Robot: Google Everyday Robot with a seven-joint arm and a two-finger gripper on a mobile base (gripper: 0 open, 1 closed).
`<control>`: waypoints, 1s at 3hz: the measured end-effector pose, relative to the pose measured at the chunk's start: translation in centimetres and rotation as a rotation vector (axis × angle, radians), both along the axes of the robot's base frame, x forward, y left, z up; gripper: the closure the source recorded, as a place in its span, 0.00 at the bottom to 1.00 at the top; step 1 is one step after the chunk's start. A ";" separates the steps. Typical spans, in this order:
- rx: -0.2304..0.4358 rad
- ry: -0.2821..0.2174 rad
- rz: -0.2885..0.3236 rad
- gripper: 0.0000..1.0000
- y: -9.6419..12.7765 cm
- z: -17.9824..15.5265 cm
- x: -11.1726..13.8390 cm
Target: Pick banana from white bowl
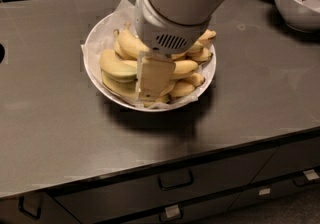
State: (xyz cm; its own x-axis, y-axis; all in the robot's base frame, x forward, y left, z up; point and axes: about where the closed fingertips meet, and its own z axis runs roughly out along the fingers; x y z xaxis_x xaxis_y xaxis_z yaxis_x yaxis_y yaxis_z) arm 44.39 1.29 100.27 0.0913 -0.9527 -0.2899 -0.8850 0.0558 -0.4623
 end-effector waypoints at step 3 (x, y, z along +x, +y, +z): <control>0.013 0.011 0.001 0.47 1.4 -1.6 0.6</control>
Offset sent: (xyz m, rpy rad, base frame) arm 0.0253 0.0140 -0.0411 0.0124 0.0718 0.0186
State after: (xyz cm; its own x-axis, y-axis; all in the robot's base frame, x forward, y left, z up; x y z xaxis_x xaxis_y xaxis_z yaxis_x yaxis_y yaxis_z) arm 44.95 2.65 98.70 0.0891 -0.9487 -0.3033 -0.8902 0.0607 -0.4515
